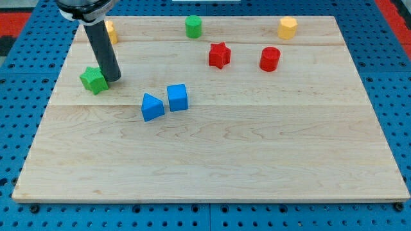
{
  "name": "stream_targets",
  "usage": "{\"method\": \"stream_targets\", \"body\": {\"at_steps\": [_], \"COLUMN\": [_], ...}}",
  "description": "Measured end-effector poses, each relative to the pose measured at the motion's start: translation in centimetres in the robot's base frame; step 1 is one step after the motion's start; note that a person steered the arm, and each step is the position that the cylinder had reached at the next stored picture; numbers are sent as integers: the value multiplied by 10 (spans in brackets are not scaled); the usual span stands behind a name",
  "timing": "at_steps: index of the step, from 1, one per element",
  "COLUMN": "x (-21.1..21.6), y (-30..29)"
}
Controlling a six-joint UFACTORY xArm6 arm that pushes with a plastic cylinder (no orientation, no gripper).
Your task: Move red blocks towards the right center of the board
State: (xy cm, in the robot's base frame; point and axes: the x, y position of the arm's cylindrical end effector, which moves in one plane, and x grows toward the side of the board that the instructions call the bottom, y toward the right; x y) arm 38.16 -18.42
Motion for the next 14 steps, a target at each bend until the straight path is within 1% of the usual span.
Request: {"method": "stream_targets", "body": {"at_steps": [1, 3, 4, 5, 6, 7, 8, 9, 10, 11, 12, 13, 14], "x": [4, 4, -7, -18, -60, -79, -78, -76, -37, -3, 0, -14, -21], "y": [-12, -12, 21, 75, 99, 133, 188, 206, 278, 308, 297, 261, 240]}}
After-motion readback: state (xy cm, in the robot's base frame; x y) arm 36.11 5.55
